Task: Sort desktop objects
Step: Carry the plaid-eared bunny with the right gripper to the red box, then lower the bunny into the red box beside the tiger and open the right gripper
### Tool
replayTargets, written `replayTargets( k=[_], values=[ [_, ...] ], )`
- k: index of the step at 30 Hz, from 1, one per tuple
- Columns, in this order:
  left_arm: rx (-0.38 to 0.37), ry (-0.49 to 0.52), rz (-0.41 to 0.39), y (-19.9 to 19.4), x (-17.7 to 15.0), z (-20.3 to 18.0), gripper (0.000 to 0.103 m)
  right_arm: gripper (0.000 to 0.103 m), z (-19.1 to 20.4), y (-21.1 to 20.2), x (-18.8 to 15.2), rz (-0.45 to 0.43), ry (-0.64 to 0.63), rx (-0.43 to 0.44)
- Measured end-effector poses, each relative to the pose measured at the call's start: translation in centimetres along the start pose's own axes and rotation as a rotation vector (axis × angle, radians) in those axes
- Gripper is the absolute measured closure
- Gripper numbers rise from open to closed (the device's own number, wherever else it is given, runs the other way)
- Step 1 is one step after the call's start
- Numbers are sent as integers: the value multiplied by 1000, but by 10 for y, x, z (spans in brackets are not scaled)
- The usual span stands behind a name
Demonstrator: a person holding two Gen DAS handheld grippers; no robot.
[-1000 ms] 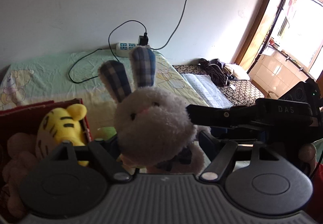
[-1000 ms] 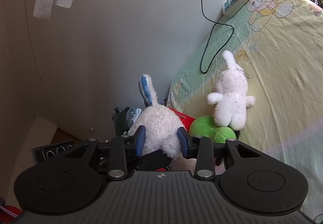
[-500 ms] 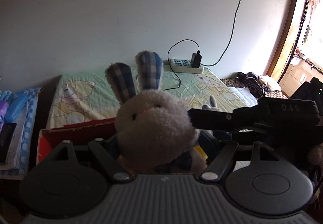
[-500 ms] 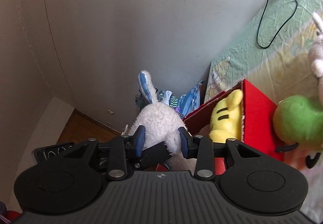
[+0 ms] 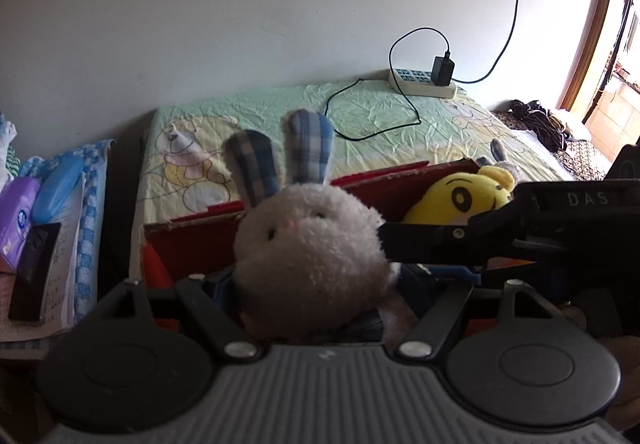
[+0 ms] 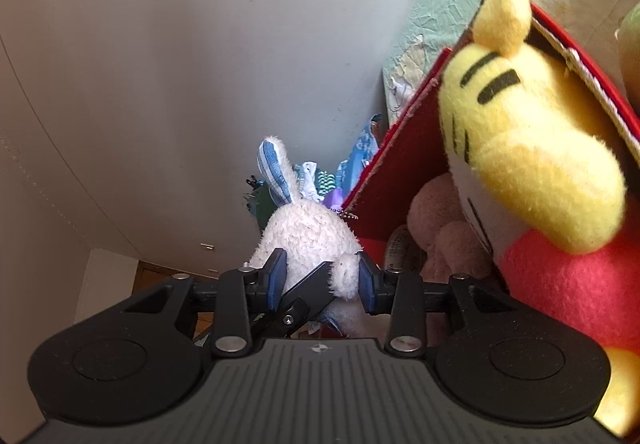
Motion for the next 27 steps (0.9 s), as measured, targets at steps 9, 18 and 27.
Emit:
replayTargets(
  k=[9, 18, 27],
  values=[
    [67, 111, 24, 13, -5, 7, 16, 61, -4, 17, 3, 42, -59, -96],
    [71, 144, 46, 18, -9, 5, 15, 61, -5, 19, 4, 89, -116, -147],
    [77, 133, 53, 22, -8, 4, 10, 61, -8, 13, 2, 110, -145, -219]
  ],
)
Point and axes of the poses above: each gripper's, at about its wrist camera, not at the fingertips, and y roughly the way its jaws point, z to its left, x to its top, the point moved 3 cm from there along y, roughly the way its jaws point, and after that the axes turned 3 degrees about -y, right-handed, at the moved point
